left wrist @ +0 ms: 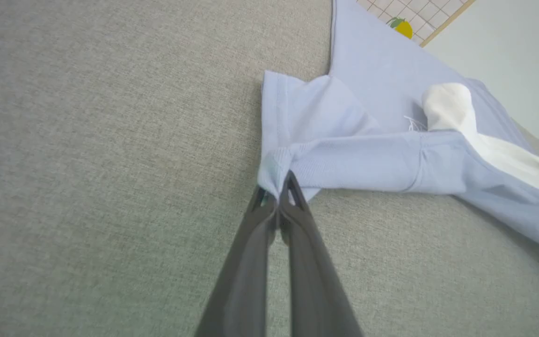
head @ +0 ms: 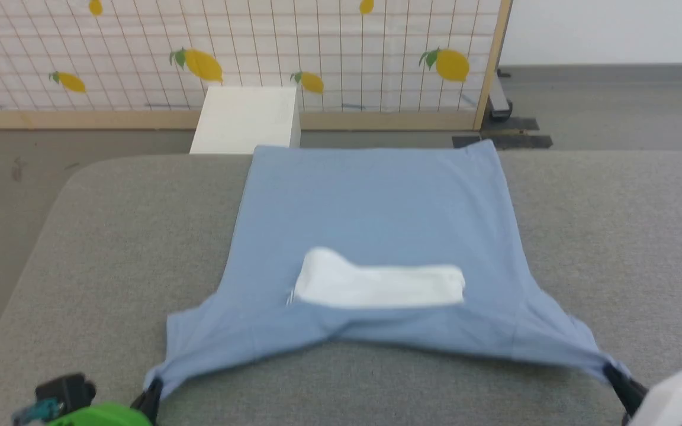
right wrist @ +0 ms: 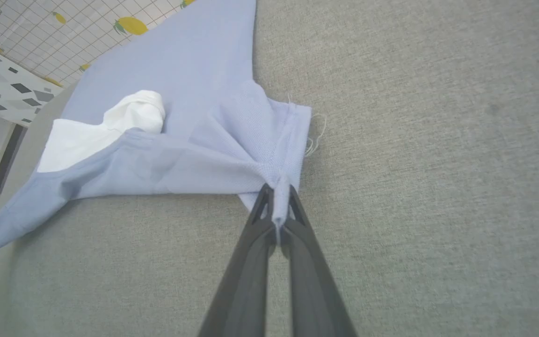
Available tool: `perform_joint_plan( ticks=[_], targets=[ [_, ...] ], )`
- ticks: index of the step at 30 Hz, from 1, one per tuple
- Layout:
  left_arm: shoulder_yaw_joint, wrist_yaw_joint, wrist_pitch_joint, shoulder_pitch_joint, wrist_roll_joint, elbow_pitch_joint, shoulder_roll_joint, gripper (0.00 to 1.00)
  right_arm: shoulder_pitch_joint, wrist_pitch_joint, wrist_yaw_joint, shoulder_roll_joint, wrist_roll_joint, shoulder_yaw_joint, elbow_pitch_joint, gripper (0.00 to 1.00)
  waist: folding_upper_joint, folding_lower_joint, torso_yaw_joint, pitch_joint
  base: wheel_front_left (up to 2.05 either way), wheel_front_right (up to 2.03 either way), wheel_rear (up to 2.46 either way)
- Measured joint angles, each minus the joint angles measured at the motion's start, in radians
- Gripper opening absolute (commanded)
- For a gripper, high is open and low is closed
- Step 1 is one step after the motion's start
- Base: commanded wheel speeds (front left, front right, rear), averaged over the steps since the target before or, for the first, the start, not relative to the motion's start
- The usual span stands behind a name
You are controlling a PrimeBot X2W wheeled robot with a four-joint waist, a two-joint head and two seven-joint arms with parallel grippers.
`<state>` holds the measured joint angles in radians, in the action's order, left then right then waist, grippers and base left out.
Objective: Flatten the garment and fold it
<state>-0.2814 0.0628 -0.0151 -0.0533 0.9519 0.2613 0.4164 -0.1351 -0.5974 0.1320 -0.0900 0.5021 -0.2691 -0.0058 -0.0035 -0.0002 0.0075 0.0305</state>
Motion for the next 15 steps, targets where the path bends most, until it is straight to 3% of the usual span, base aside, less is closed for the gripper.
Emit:
perform_joint_plan(
  ticks=[7, 8, 15],
  targets=[
    [-0.030, 0.102, -0.108, -0.103, -0.045, -0.132, 0.099, 0.00, -0.072, -0.137, 0.000, -0.003, -0.019, -0.023, -0.108, 0.00, 0.0000, 0.0000, -0.017, -0.002, 0.00, 0.00, 0.00],
    [-0.066, 0.125, -0.158, -0.101, -0.097, -0.166, 0.141, 0.00, -0.060, -0.227, 0.000, -0.032, -0.058, 0.024, -0.136, 0.00, 0.0000, 0.0000, -0.022, -0.016, 0.00, 0.00, 0.00],
    [-0.079, 0.145, -0.177, -0.072, -0.121, -0.197, 0.154, 0.00, 0.105, -0.483, 0.000, -0.113, -0.206, 0.189, -0.093, 0.00, 0.0000, 0.0001, -0.040, -0.068, 0.00, 0.00, 0.00]
  ],
)
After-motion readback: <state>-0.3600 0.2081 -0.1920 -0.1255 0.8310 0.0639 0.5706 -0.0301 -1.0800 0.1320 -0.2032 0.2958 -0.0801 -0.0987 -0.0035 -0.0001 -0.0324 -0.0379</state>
